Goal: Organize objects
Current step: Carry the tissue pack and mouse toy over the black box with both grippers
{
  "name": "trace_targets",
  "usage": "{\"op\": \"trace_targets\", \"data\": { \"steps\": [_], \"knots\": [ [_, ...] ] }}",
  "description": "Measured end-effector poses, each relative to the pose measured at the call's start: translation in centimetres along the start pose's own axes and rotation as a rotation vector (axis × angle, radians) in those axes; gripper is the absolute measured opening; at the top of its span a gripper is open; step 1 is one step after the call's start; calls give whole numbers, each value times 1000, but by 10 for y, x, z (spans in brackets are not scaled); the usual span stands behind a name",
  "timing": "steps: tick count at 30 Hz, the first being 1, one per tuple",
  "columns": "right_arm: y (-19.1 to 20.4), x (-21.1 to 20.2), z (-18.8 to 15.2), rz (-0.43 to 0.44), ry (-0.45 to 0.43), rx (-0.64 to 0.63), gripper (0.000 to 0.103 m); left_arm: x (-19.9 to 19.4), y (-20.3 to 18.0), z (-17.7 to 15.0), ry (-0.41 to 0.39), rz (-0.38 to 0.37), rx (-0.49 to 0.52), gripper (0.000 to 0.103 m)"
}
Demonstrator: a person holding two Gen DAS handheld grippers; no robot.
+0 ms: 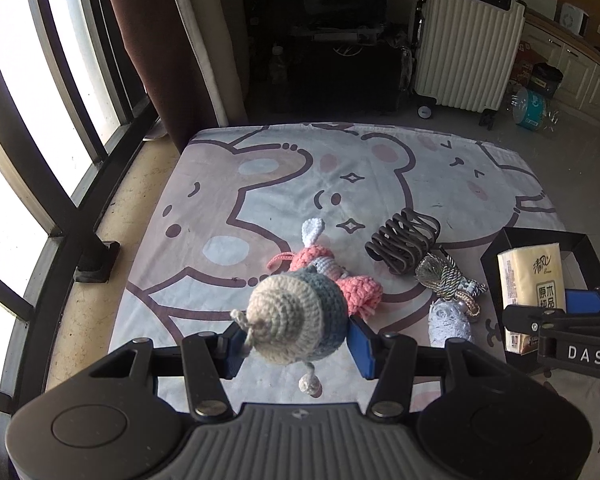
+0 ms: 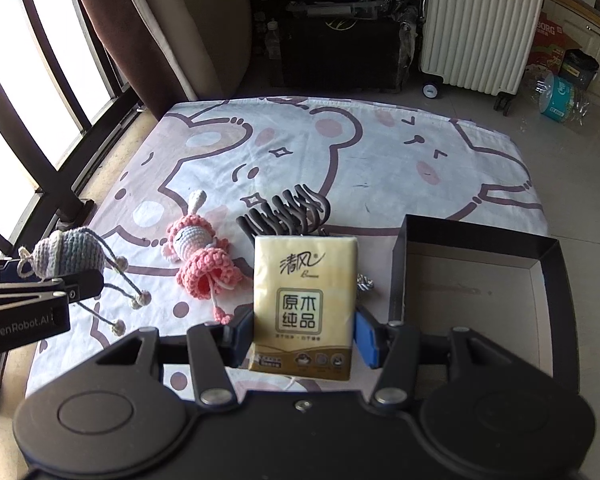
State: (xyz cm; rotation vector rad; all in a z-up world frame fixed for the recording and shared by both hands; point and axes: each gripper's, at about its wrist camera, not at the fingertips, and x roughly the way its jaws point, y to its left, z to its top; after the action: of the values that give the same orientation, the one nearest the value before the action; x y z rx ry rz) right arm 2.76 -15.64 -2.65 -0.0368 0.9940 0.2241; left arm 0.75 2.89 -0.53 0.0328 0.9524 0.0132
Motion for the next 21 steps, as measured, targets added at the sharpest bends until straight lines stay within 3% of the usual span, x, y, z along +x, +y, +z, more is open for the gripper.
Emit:
{"op": "trace_targets", "data": {
  "steps": [21],
  "knots": [
    [-23,-9,-2,4,-13,35,53,0,-16,3,11,-21,8,53]
  ]
}}
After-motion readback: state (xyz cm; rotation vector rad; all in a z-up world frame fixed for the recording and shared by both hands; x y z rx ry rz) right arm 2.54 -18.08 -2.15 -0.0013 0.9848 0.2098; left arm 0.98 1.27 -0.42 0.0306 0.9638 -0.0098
